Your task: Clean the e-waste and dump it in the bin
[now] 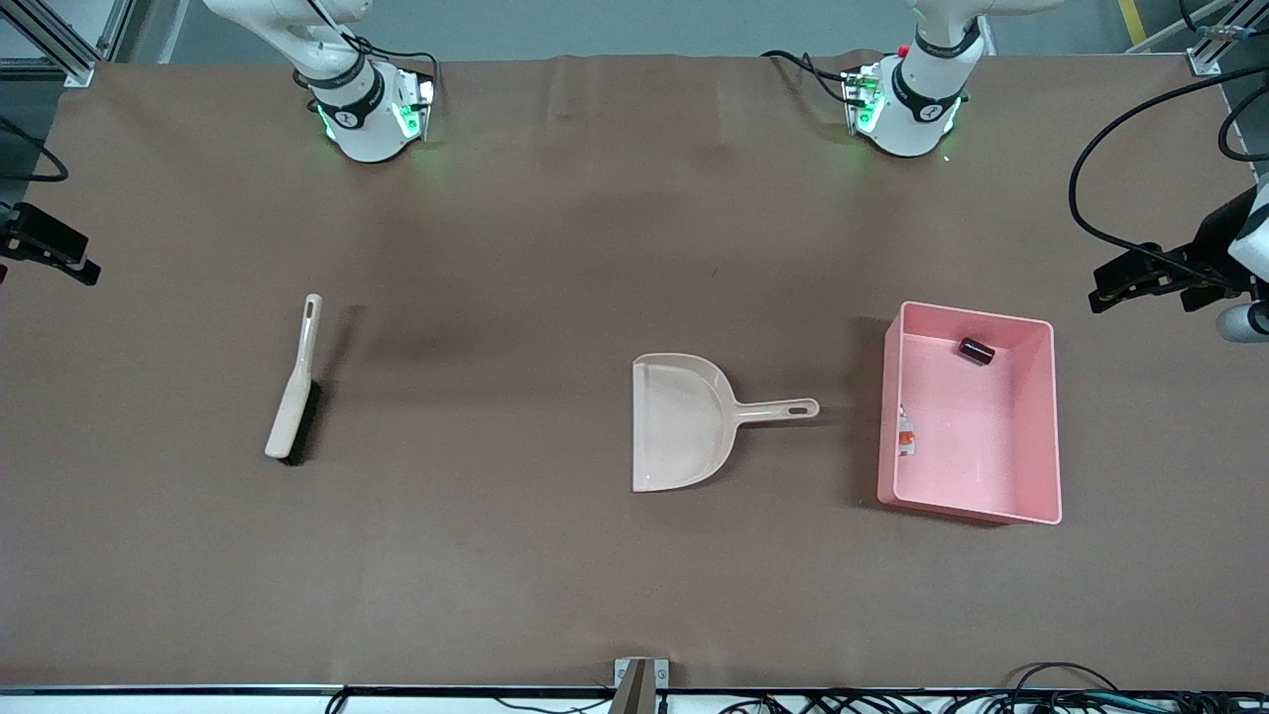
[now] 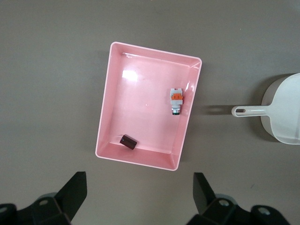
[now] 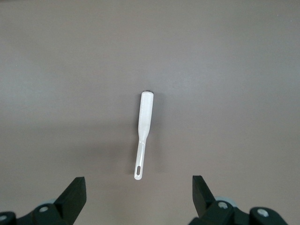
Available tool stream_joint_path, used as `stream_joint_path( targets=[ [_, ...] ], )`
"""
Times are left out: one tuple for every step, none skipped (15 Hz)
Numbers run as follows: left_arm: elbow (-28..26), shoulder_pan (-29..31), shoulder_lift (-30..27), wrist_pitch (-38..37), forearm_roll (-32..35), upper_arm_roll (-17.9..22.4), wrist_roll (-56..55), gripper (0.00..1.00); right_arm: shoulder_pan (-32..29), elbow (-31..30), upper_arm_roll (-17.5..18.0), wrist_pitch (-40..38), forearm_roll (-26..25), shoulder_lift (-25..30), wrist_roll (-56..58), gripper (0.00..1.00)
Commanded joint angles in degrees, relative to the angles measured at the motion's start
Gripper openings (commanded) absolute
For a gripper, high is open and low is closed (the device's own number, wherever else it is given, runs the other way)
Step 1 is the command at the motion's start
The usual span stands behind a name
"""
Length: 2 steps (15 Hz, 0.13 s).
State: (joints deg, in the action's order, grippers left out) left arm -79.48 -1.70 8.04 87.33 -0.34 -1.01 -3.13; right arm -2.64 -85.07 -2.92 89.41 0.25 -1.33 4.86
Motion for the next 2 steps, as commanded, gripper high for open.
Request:
stream_joint_path(
  targets=[
    [-0.5, -0.5, -1.3, -0.5, -0.6, 0.6, -1.3, 1.00, -0.1, -0.6, 0.1, 0.6, -1.0, 0.4, -0.9, 1.00],
    [-0.5, -0.6, -1.3, -0.5, -0.6, 0.6, -1.4, 1.00, -0.1, -0.6, 0.1, 0.6, -1.0, 0.4, -0.9, 1.00]
  ],
)
